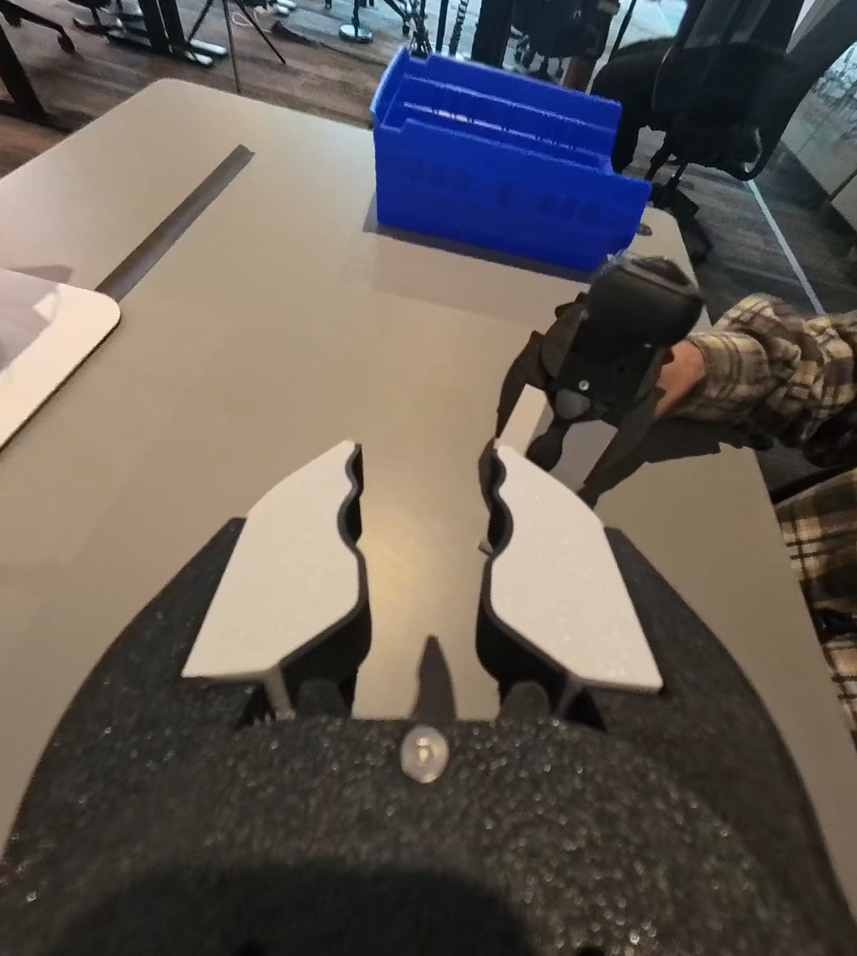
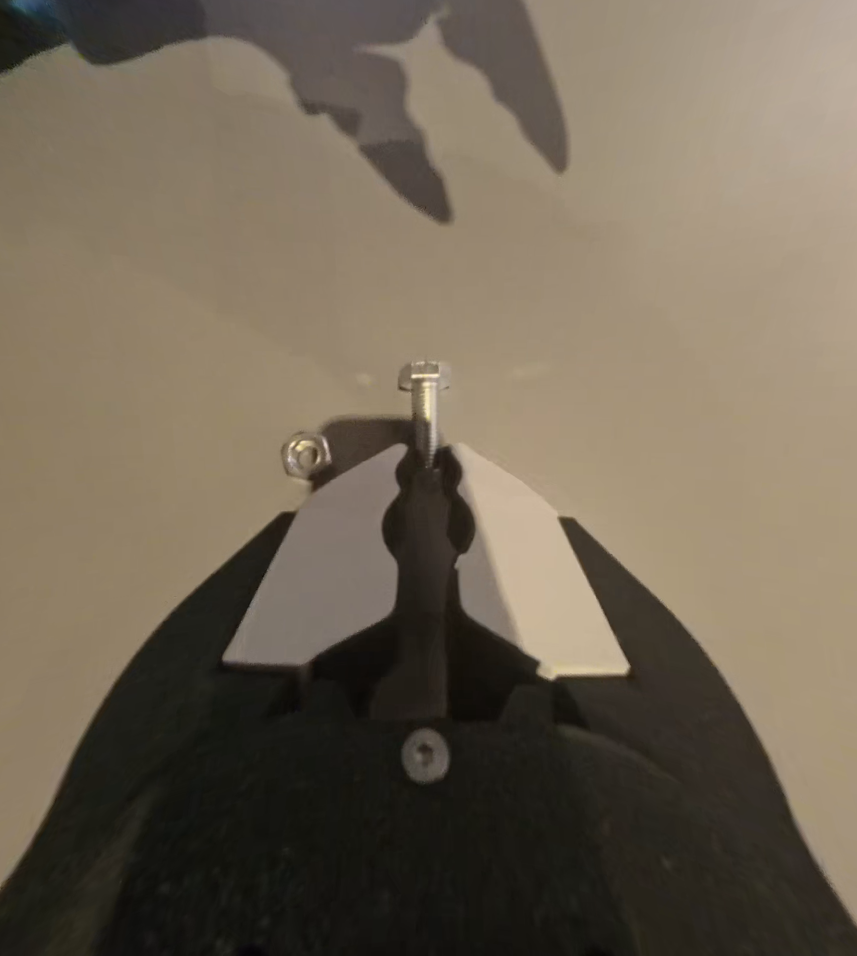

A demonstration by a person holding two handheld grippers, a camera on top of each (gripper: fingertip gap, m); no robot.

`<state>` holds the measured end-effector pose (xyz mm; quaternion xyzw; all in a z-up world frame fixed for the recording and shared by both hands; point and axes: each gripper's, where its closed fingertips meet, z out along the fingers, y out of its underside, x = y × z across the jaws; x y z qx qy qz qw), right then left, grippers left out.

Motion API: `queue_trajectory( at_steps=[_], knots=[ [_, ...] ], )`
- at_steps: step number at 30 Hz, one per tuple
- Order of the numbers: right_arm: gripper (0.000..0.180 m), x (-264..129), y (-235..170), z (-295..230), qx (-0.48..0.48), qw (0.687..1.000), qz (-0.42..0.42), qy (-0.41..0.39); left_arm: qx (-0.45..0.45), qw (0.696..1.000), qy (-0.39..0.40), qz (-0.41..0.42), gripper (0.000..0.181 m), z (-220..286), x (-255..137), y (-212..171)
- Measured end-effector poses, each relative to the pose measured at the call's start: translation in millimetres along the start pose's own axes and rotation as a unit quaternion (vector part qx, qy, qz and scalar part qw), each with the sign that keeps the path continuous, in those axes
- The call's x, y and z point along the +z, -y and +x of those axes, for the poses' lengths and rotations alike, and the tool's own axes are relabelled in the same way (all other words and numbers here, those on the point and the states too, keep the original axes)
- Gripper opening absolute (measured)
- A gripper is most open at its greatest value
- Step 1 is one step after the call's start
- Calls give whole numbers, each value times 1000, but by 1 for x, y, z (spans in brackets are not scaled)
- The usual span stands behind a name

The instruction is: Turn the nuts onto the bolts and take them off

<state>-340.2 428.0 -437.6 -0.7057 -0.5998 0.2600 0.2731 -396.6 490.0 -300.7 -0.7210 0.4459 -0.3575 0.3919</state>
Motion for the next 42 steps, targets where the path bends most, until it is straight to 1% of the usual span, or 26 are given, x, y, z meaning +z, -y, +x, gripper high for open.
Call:
queue_trajectory(
  at_steps=[1,6,10,15,19,23,36,41,42],
  knots=[
    [9,0,0,0,0,1000,1,0,2,1000,-4,-7,46,0,1,-4],
    [9,-3,1,0,-2,1000,2,4,17,998,-39,-46,47,8,8,-28],
    [9,-27,6,8,-35,999,-33,0,28,994,-72,-78,47,19,22,-47],
    [9,-65,28,18,-112,989,-93,-25,43,991,-88,-90,50,35,42,-50],
    [9,-79,41,18,-146,982,-119,-25,50,991,-89,-84,50,44,52,-46],
    [9,-82,46,18,-168,976,-134,-28,51,992,-98,-69,47,54,58,-39],
    [9,-81,61,11,-207,967,-150,-18,57,991,-102,-70,34,63,67,-38],
    [9,-80,64,10,-208,967,-149,-17,58,991,-102,-71,19,63,68,-39],
    [9,-80,65,10,-209,966,-149,-18,58,991,-101,-69,18,62,67,-38]
  ],
)
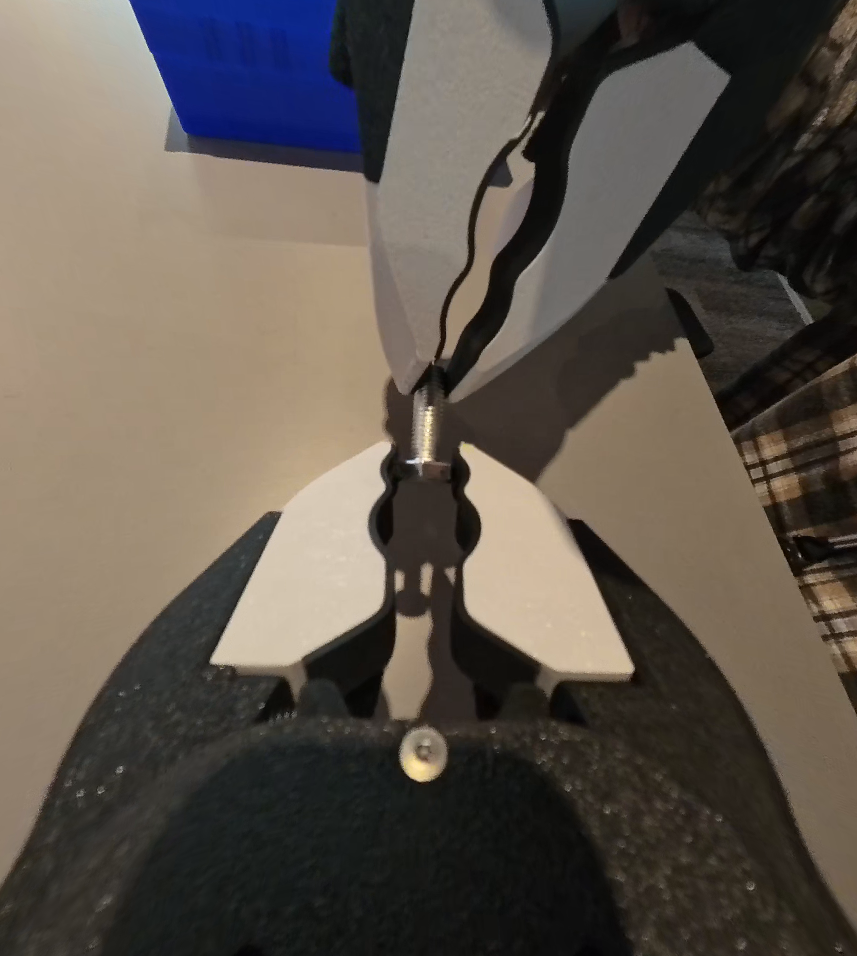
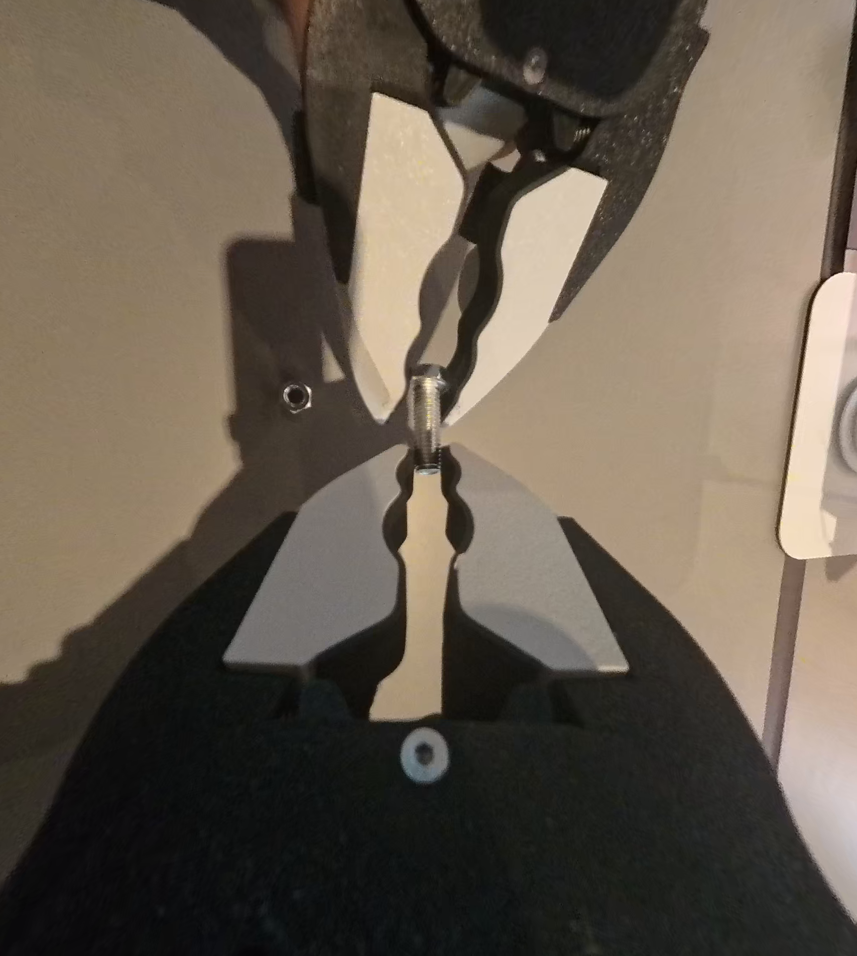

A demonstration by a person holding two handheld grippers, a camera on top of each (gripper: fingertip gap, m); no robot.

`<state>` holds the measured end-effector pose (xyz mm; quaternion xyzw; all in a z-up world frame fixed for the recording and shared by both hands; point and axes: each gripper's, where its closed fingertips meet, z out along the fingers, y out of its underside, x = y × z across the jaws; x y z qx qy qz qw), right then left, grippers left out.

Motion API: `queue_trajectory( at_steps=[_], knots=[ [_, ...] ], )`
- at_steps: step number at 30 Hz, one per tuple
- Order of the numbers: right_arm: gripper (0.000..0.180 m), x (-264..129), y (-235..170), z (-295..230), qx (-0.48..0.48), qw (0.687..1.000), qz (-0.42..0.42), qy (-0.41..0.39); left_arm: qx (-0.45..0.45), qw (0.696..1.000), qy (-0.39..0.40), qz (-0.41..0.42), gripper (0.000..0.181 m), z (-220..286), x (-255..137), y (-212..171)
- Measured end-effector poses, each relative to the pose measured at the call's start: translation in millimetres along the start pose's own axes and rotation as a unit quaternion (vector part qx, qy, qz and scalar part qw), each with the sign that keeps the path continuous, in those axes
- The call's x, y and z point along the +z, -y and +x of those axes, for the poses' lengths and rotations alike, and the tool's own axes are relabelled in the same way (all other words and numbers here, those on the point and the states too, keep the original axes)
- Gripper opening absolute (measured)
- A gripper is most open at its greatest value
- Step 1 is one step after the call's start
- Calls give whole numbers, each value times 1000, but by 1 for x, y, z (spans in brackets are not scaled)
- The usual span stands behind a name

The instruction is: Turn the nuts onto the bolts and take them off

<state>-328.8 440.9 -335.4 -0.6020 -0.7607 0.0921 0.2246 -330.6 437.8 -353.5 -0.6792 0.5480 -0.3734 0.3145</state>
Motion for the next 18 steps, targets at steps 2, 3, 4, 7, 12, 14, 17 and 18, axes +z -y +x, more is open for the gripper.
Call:
queue_trajectory(
  at_steps=[2,3,4,7,12,14,17,18],
  knots=[
    [9,-1,1,0,-4,1000,-1,0,-1,1000,-1,2,19,0,0,0],
    [9,-1,1,0,-5,1000,-2,1,0,1000,-1,1,18,0,0,0],
    [9,-1,1,1,-6,1000,-3,0,2,1000,3,0,18,0,0,0],
    [9,-4,2,5,-8,1000,11,-9,9,1000,17,20,18,-3,-1,4],
    [31,-35,11,31,90,974,196,-74,-14,993,20,119,18,-8,-17,28],
    [32,-55,21,36,168,918,353,-62,-21,986,14,167,18,-9,-26,39],
    [29,-79,27,35,243,807,538,-21,-34,973,-6,228,18,-6,-37,53],
    [30,-81,27,34,249,787,565,-18,-38,970,-11,241,18,-5,-38,55]
  ],
)
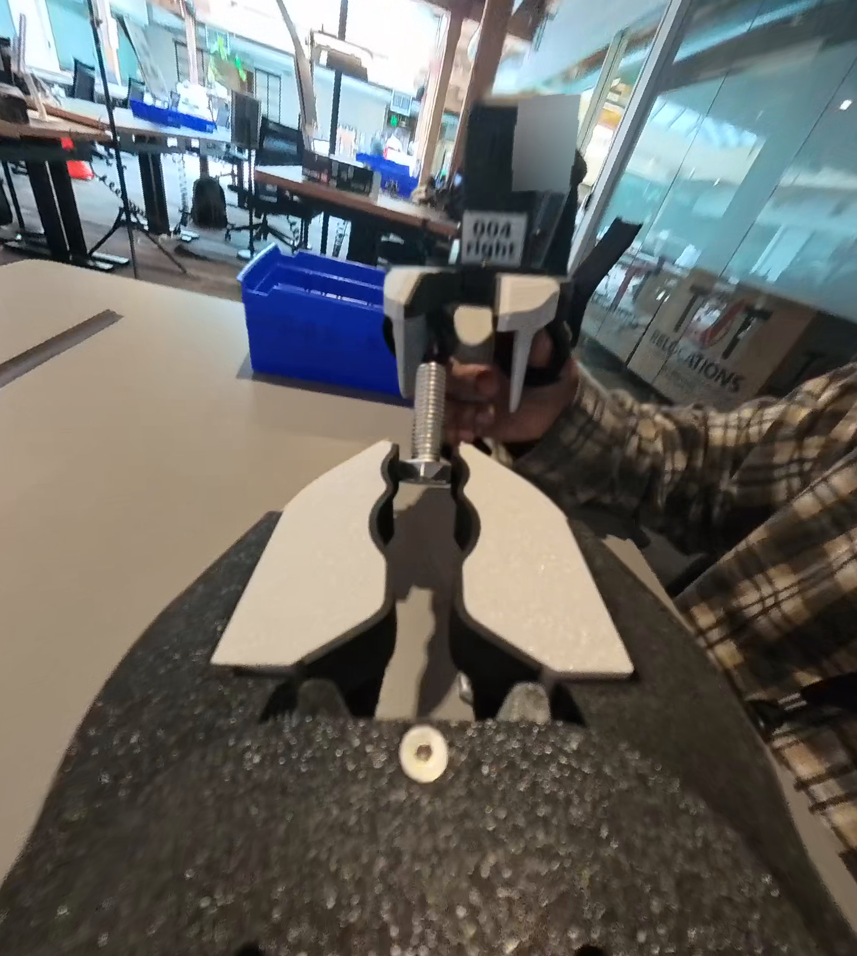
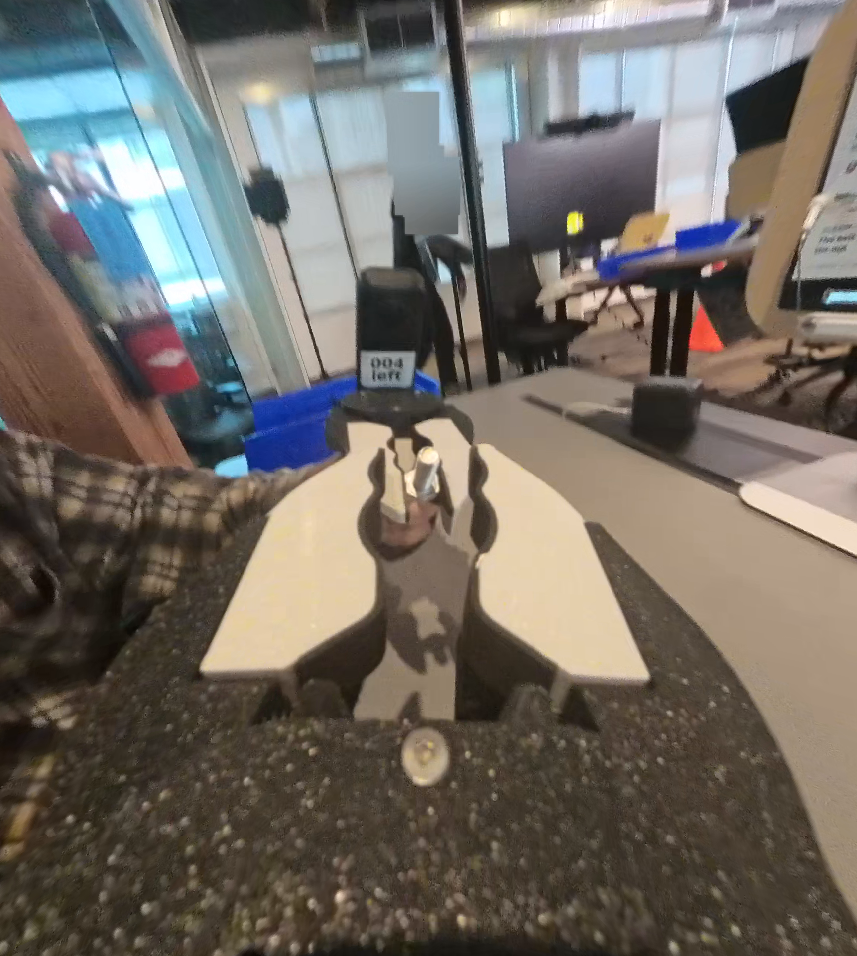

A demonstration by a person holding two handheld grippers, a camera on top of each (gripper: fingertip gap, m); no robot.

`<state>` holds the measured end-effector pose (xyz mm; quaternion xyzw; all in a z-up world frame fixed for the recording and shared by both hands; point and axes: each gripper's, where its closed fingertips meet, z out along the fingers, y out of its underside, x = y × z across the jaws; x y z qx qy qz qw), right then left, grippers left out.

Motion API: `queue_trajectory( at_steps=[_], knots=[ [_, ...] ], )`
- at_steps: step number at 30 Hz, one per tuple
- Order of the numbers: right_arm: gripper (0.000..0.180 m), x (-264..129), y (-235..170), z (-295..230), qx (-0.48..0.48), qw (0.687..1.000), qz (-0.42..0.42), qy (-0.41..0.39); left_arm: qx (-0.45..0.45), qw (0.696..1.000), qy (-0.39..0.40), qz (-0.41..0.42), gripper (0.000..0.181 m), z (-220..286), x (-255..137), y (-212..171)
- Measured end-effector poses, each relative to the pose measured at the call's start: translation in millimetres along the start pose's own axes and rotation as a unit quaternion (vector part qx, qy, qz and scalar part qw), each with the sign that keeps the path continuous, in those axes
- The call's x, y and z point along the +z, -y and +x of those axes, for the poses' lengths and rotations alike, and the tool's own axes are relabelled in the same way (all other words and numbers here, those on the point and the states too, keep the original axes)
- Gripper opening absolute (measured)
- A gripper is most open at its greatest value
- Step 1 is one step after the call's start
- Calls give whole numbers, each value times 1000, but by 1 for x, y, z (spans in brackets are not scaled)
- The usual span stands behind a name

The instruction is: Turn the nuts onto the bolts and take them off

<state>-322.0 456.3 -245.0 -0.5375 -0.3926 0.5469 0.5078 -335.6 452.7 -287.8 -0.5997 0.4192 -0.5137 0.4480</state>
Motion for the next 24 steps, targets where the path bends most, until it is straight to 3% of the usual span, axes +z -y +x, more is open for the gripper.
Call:
queue_trajectory(
  at_steps=[5,14,24],
  knots=[
    [32,13,-6,-4,-8,1000,28,0,-11,1000,-16,24,18,7,2,6],
    [9,25,-11,-13,-16,999,3,37,-5,999,-27,21,18,16,6,7],
    [9,21,-26,-8,-72,976,-206,24,60,995,9,-82,33,11,8,-13]
  ],
)
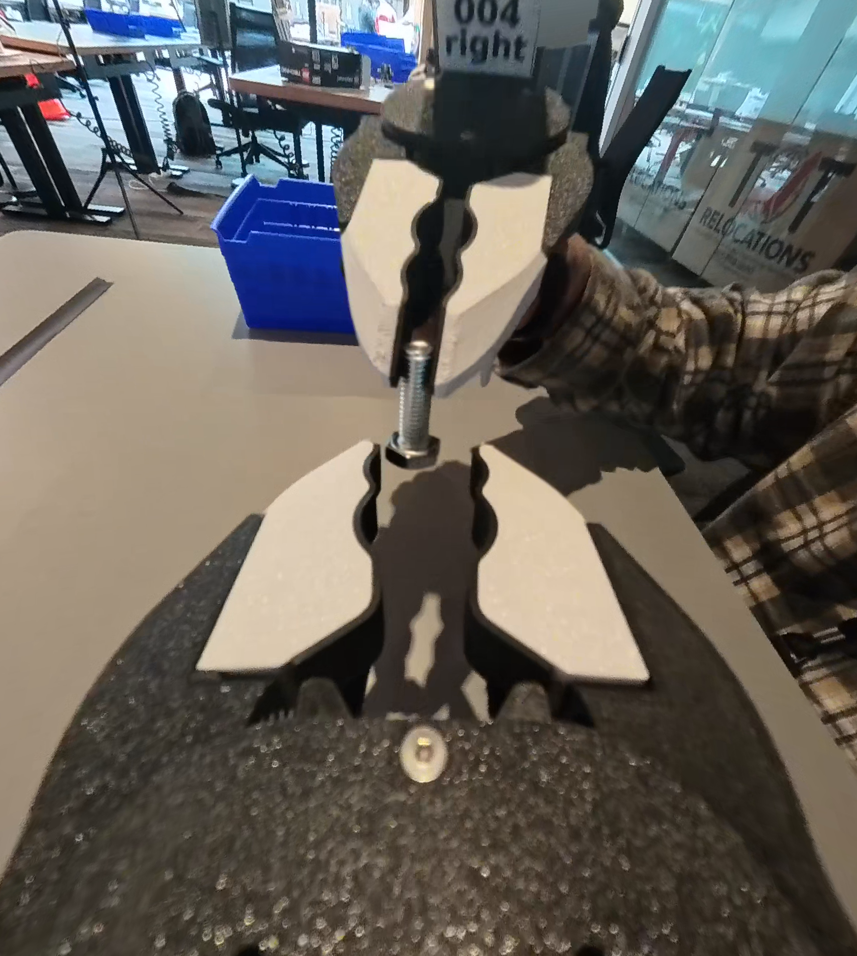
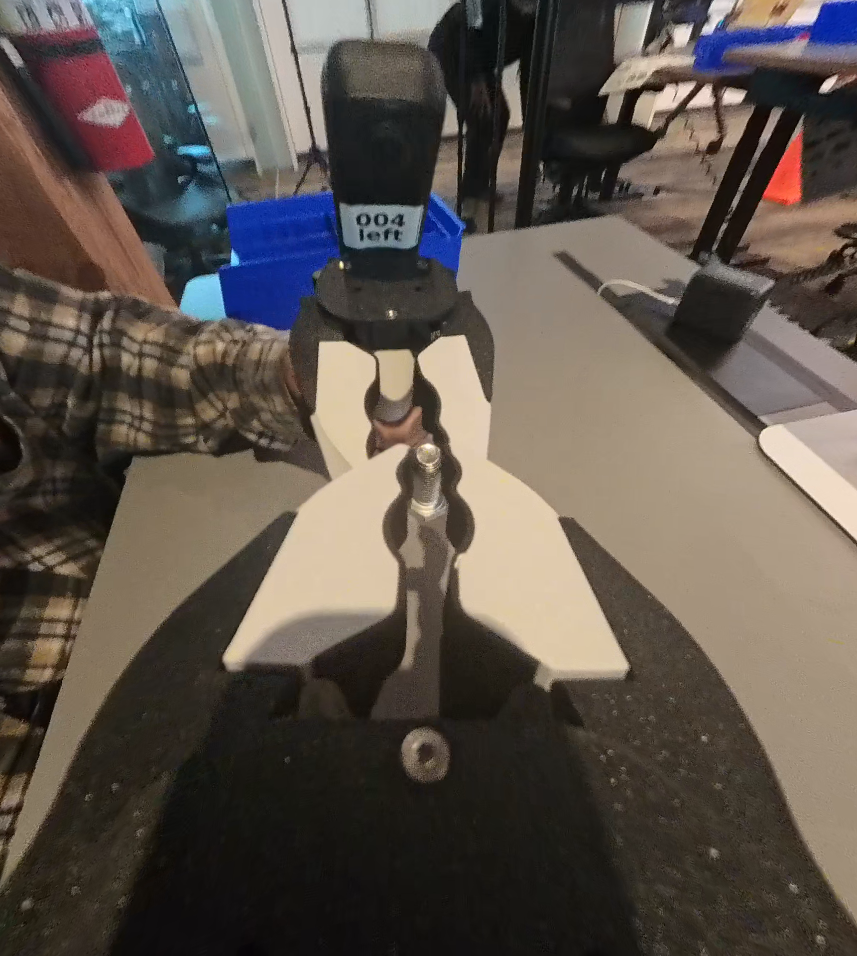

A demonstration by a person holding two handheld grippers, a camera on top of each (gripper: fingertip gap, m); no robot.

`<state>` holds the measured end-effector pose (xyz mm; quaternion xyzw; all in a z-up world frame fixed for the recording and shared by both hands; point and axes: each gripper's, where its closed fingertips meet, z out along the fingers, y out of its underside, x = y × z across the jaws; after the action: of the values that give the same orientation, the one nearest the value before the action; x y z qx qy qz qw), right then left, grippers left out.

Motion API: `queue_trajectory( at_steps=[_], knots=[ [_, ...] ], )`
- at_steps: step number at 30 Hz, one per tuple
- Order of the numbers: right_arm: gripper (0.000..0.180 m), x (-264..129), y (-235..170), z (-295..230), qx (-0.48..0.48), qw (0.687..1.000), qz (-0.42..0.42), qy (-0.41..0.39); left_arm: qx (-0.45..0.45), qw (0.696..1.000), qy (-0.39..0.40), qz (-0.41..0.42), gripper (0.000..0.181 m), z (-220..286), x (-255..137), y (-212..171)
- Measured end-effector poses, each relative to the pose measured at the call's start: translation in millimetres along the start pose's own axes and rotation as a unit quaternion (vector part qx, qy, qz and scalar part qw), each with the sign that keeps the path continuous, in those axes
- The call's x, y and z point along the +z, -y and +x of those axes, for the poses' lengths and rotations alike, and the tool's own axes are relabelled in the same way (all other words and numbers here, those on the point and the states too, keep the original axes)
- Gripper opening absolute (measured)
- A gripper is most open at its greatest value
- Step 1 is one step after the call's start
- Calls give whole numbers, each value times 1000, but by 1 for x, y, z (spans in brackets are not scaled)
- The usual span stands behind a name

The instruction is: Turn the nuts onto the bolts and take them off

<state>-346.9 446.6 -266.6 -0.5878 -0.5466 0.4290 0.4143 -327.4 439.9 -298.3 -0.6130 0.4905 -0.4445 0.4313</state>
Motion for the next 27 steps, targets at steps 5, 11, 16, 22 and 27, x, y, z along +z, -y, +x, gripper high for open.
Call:
queue_trajectory(
  at_steps=[5,11,16,22,27],
  knots=[
    [9,7,-3,-7,-3,999,-36,19,0,1000,5,-20,32,0,5,-6],
    [9,12,-4,-6,0,999,-44,20,9,999,8,-40,25,2,9,-12],
    [9,14,-4,-6,5,999,-36,21,6,999,13,-44,19,0,9,-15],
    [9,13,-1,-7,11,1000,1,27,-5,1000,7,-29,18,1,9,-11],
    [8,12,-2,-7,15,999,14,28,-8,1000,8,-23,15,1,10,-11]
  ],
)
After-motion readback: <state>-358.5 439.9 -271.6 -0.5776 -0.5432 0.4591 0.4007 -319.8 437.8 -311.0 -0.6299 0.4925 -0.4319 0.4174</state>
